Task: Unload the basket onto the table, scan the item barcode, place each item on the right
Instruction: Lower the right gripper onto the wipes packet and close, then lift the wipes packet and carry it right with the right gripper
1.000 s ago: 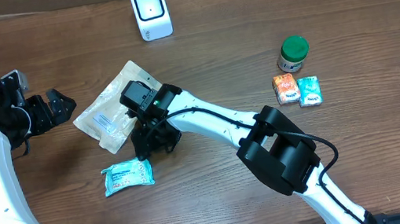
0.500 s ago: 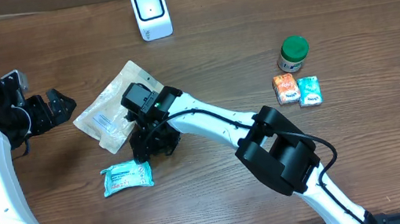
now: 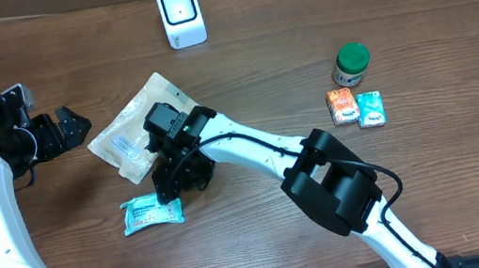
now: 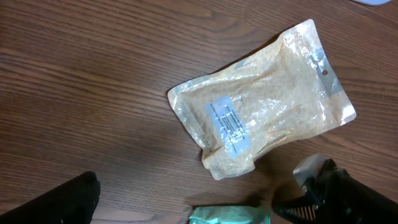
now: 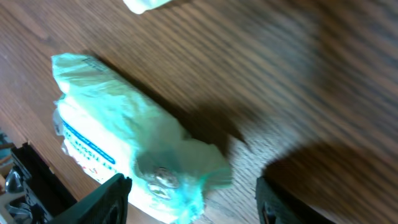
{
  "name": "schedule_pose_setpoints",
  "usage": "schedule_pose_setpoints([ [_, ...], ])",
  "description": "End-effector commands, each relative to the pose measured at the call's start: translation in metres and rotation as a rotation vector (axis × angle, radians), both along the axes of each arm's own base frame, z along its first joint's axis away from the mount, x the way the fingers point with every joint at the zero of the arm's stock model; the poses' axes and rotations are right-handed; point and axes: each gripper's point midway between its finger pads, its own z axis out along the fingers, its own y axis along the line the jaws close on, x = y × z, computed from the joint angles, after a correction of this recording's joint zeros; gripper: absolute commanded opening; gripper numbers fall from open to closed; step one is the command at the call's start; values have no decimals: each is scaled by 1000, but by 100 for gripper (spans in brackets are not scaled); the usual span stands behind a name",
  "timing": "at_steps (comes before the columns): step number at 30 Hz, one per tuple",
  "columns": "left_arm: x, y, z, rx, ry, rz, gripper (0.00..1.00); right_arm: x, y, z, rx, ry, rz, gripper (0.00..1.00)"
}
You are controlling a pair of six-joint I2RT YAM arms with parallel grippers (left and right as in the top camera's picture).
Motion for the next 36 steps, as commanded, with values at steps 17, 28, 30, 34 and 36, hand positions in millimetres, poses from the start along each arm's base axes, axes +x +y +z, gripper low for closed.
schedule_pose_setpoints([
  [17,1,-3,4,-3,-13,0,100,-3,0,-22,-12,-44,-34,35],
  [28,1,-3,4,-3,-13,0,100,33,-30,11,-20,-64,-56,4],
  [30,1,-3,4,-3,-13,0,100,47,-47,27,-33,-100,-70,4],
  [34,1,-3,4,-3,-13,0,100,76,-92,52,-134,-206,-134,4],
  [36,1,-3,4,-3,-13,0,99,90,-114,60,-199,-262,-174,4],
])
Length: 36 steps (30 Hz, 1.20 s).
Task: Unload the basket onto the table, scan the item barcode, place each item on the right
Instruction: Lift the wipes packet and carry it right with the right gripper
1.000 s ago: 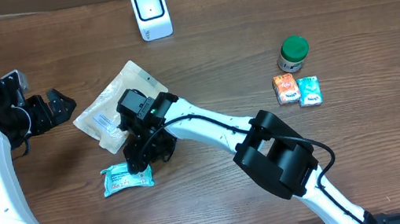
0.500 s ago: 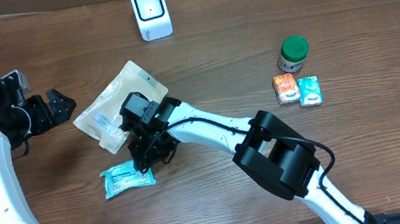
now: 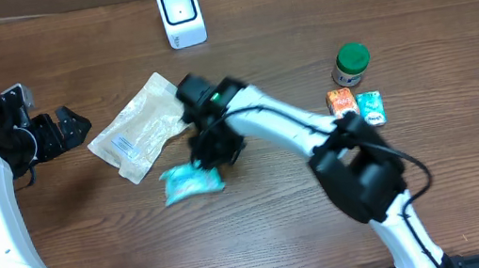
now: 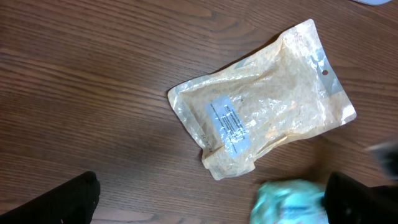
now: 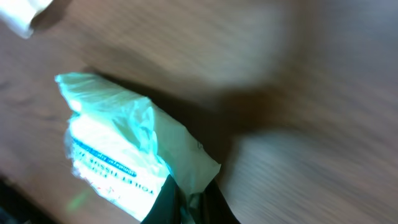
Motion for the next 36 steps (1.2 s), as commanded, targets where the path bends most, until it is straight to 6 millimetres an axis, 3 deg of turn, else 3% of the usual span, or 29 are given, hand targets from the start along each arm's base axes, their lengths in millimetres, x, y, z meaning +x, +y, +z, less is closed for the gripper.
schedule_pose_setpoints([
  [1,2,-3,4,-2,-13,0,100,41,-34,47,-81,-221,-44,4],
  [4,2,-3,4,-2,-13,0,100,53,-56,47,-163,-266,-75,4],
  [10,2,-3,4,-2,-13,0,99,62,-74,46,-262,-318,-92,4],
  [13,2,-3,4,-2,-13,0,100,68,-95,50,-364,-362,-113,4],
  [21,2,-3,4,-2,-13,0,99,86,-166,99,-701,-535,-311,4],
  [27,2,-3,4,-2,-13,0,99,77,-206,133,-959,-676,-426,4],
  [30,2,-3,4,-2,-13,0,99,72,-207,132,-965,-661,-432,4],
  [36,2,-3,4,-2,-13,0,99,69,-186,105,-934,-613,-400,4],
])
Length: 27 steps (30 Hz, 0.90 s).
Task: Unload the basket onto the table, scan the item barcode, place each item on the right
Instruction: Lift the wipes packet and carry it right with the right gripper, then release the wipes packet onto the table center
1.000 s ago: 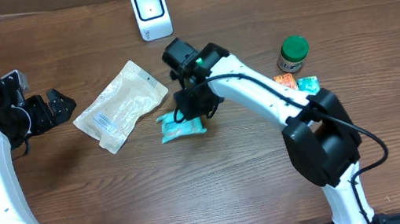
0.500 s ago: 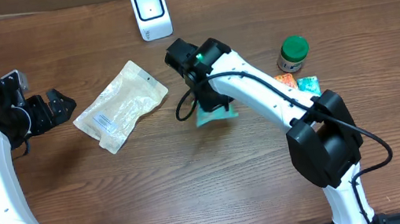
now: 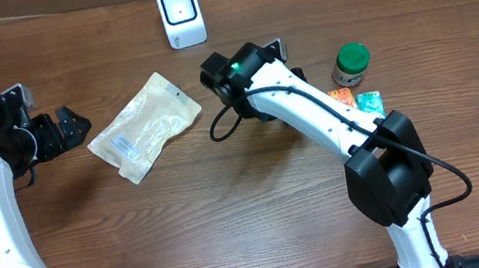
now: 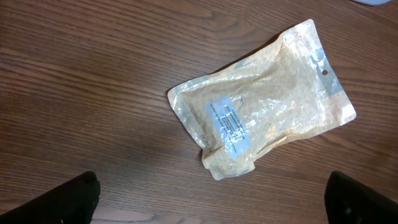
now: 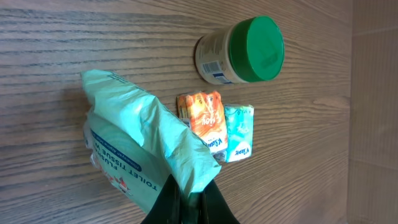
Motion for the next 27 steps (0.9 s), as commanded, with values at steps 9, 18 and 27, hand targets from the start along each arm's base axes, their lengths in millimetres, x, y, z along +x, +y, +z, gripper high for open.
schedule_pose_setpoints([
  [9,2,-3,4,-2,-13,0,99,5,19,-1,-237,-68,128,4],
  [18,2,-3,4,-2,-13,0,100,-27,86,-44,-152,125,359,25],
  [27,2,-3,4,-2,-13,0,100,-87,174,-80,105,319,608,55],
])
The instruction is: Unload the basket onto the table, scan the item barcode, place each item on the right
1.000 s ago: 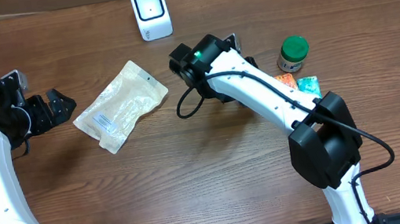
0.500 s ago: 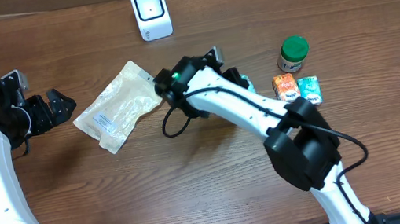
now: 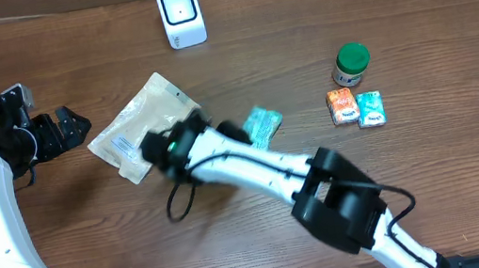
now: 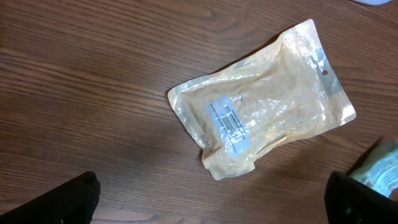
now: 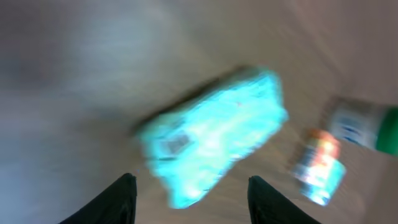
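The teal tissue pack [image 3: 262,124] lies flat on the table, right of the beige pouch [image 3: 144,129]. In the blurred right wrist view the tissue pack [image 5: 211,143] sits just beyond my right gripper [image 5: 196,202], which is open and holds nothing. Overhead, the right gripper [image 3: 230,132] is just left of the pack. The white scanner [image 3: 181,14] stands at the back edge. My left gripper [image 3: 63,130] rests open at the far left, and the pouch [image 4: 261,118] lies ahead of the left gripper [image 4: 211,205] in its own view.
A green-lidded jar [image 3: 352,63] stands at the right, with a small orange pack [image 3: 342,104] and a small teal pack [image 3: 370,108] in front of it. The right arm's white link [image 3: 263,164] crosses the table's middle.
The right gripper was shut on the teal pack, holding it up between scanner and jar. Now the pack lies on the table and the gripper stands open to its left.
The right gripper stood open around the teal pack in front of the pouch. Then it was shut on the pack beside the pouch, then held it farther back near the scanner. Now the pack lies released right of the pouch. The left arm stayed still.
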{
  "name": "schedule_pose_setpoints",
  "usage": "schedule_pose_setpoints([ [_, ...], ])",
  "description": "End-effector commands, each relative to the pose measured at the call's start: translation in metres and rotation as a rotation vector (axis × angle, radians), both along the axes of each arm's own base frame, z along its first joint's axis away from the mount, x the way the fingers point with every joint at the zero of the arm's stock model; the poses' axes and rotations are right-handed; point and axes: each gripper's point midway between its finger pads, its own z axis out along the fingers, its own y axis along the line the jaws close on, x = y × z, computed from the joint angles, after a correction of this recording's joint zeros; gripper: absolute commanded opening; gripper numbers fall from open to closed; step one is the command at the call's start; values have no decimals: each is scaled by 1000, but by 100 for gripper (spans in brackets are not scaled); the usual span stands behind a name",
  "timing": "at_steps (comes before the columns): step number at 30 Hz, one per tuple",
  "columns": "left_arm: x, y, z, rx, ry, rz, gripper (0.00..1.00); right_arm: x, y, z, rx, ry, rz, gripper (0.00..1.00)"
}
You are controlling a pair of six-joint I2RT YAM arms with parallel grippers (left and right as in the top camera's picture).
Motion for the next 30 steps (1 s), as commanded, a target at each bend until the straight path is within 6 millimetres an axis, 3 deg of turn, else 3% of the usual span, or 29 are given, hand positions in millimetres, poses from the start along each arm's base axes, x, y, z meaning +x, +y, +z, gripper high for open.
schedule_pose_setpoints([
  [1,2,-3,4,-2,-13,0,99,-22,26,-12,88,132,58,56],
  [4,2,-3,4,-2,-13,0,100,-24,31,-13,135,162,47,55],
  [7,2,-3,4,-2,-13,0,100,-13,23,-5,193,181,-1,55],
  [13,2,-3,4,-2,-13,0,99,20,-4,31,390,274,-50,55],
  [17,2,-3,4,-2,-13,0,100,49,-36,52,538,345,-47,59],
  [21,2,-3,4,-2,-13,0,100,74,-71,53,672,412,-59,71],
  [26,2,-3,4,-2,-13,0,99,105,-100,54,841,408,-49,76],
  [28,2,-3,4,-2,-13,0,99,112,-108,52,883,399,-66,71],
  [30,2,-3,4,-2,-13,0,100,112,-110,50,899,407,-76,52],
])
